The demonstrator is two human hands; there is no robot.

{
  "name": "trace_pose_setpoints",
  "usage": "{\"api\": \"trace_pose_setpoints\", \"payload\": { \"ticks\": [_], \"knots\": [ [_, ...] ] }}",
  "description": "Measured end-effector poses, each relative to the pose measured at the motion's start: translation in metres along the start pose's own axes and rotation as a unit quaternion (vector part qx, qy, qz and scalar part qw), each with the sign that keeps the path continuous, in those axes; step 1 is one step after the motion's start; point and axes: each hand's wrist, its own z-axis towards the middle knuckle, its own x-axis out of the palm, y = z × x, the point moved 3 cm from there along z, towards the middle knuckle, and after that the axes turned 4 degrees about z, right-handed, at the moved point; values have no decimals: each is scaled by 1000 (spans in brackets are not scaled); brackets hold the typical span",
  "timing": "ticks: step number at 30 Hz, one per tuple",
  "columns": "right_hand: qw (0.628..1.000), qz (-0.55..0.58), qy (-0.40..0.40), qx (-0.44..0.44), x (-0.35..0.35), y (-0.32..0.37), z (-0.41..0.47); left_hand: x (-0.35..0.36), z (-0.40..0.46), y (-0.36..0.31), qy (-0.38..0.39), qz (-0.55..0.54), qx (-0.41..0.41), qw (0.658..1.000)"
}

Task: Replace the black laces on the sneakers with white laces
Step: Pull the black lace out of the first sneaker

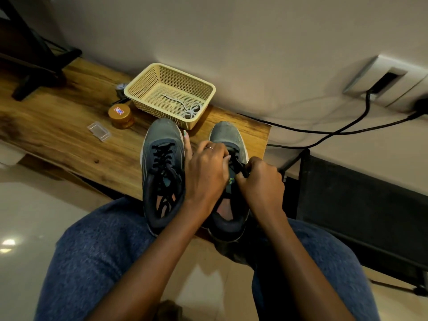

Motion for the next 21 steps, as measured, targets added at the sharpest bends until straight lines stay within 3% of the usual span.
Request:
{"api": "trace_pose_setpoints", "payload": {
  "ticks": [4,8,13,21],
  "knots": [
    [1000,-11,2,-3,3,-1,1,2,0,-2,25,-8,-16,1000],
    [1000,-19,3,-14,4,-1,1,9,1,-5,73,11,44,996],
    [1000,-19,3,-13,4,-2,2,10,1,-6,74,53,71,993],
    [1000,-1,-5,-1,2,-4,2,-2,3,-1,17,69,-11,997]
  ]
}}
